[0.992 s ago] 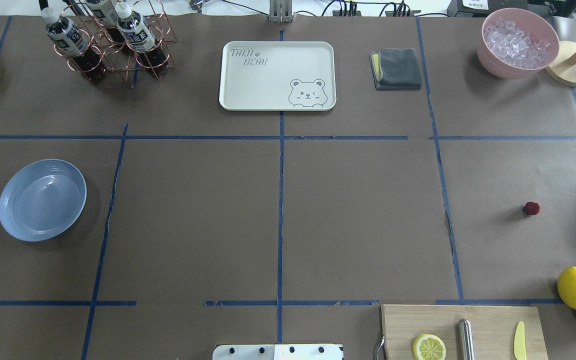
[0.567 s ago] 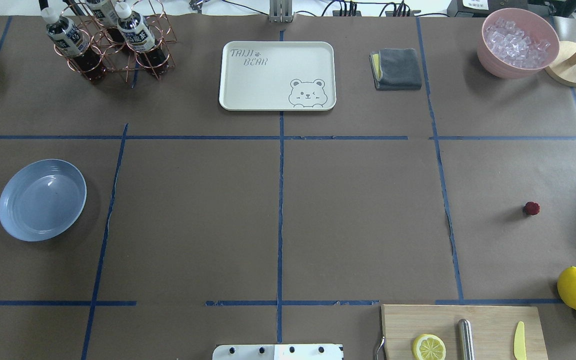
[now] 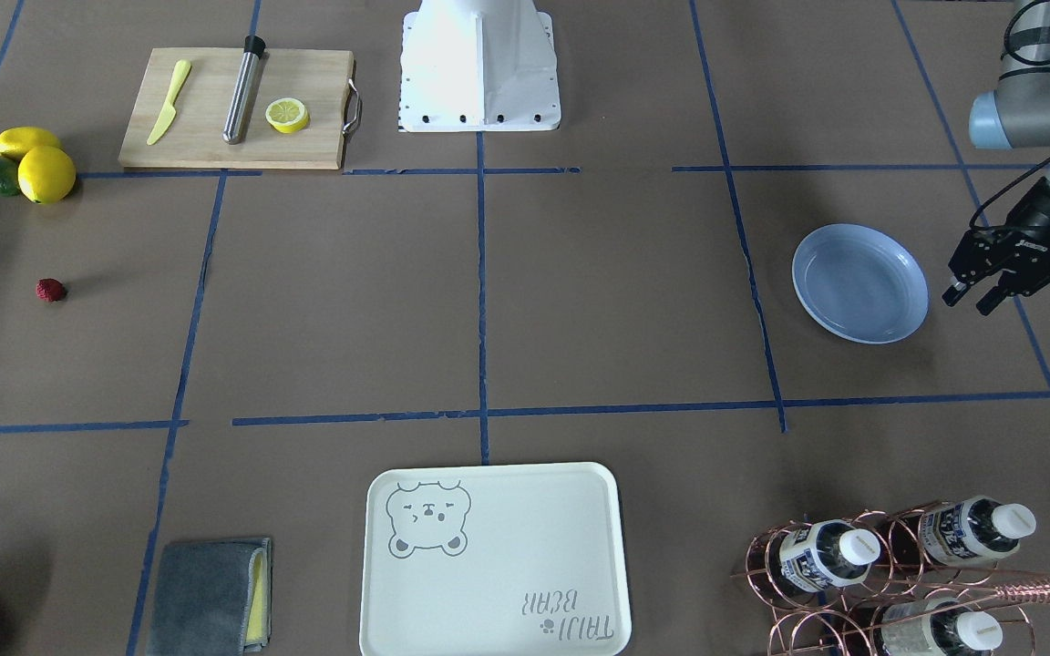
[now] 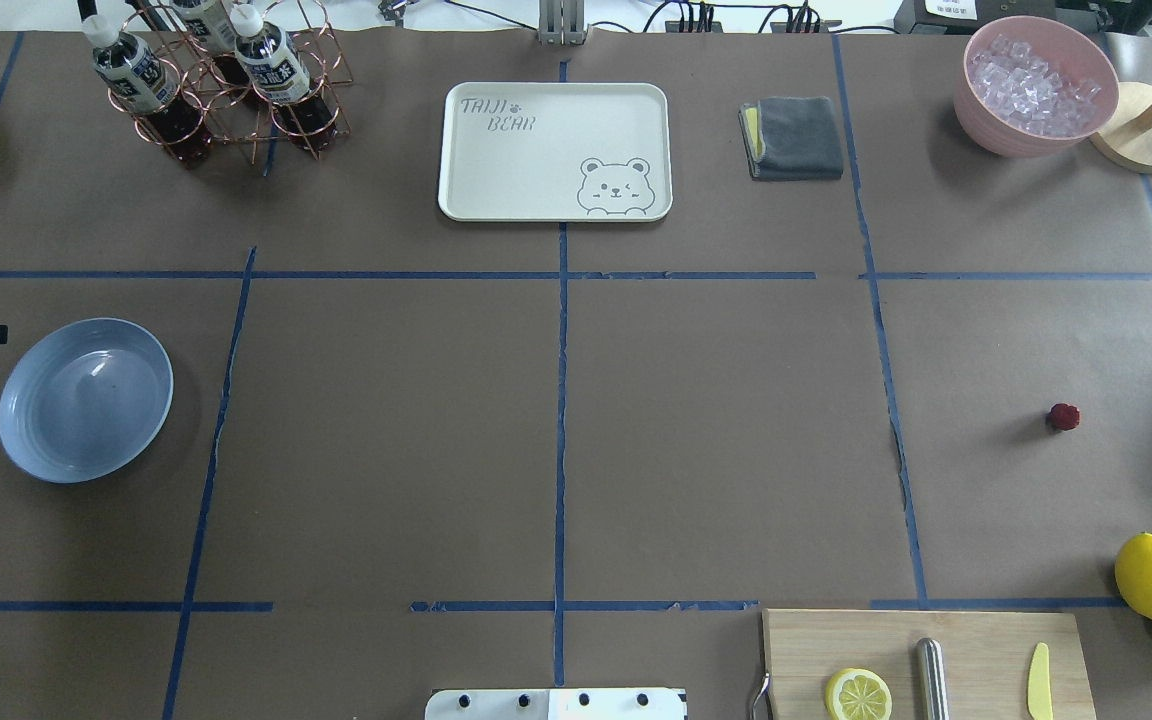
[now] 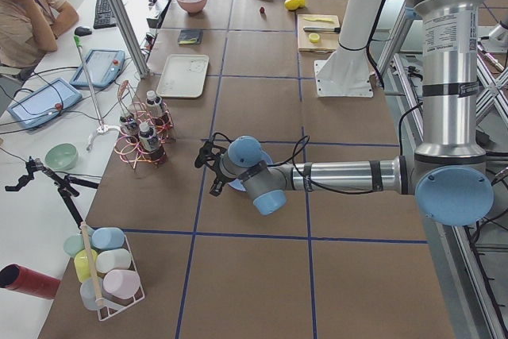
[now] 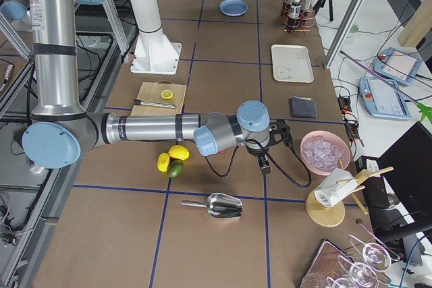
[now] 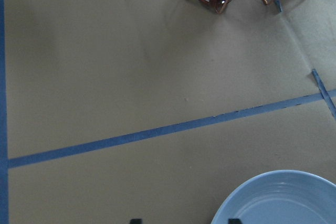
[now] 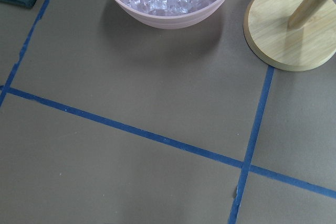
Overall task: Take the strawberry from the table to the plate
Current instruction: 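Reach the left gripper to the light-blue plate rim and grasp it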
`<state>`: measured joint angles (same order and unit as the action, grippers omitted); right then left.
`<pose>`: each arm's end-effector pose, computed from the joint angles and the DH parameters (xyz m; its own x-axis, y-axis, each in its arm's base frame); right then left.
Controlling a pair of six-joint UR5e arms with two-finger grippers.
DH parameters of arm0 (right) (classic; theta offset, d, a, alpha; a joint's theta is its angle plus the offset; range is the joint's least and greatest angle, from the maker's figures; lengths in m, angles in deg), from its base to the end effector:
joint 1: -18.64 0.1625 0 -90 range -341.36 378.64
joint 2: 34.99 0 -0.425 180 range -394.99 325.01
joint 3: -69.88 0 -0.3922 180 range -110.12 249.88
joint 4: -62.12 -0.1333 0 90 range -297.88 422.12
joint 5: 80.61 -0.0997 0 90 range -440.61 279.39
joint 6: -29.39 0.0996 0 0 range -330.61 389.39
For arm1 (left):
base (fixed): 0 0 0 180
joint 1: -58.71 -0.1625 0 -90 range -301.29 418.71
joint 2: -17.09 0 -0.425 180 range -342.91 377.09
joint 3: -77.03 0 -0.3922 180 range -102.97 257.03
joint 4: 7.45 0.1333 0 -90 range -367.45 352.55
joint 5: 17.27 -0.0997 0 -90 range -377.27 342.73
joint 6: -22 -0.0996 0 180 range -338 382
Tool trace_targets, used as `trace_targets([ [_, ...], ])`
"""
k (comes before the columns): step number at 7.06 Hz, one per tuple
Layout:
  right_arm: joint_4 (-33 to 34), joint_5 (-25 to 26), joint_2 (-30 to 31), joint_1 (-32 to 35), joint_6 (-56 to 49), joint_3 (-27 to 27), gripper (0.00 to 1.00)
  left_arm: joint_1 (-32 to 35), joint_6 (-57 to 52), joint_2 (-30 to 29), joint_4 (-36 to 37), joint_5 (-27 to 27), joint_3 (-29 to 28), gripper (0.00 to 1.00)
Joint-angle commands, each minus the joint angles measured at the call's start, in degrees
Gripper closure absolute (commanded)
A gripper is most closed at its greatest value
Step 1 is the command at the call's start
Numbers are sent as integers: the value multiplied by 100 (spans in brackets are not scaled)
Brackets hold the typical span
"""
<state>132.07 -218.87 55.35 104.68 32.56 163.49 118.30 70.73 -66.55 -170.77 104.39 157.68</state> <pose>0.0238 -0.5097 0.5865 0.6463 -0.2895 0.7061 0.0277 0.9336 0.3574 0.1607 -0.4338 0.6523 0.5400 0.1891 -0.8201 0.2043 0.9159 0.3457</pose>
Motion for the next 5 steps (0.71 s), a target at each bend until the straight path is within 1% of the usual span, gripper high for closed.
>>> trace_targets([
  [1, 0, 1, 10, 0, 0, 9, 0, -403, 172, 50, -356, -55, -216, 41],
  [2, 0, 1, 19, 0, 0, 9, 0, -456, 172, 50, -375, -55, -260, 50],
  [4, 0, 1, 19, 0, 0, 9, 0, -457, 172, 50, -375, -47, -252, 100],
  [5, 0, 1, 19, 0, 0, 9, 0, -466, 181, 50, -384, -20, -208, 100],
])
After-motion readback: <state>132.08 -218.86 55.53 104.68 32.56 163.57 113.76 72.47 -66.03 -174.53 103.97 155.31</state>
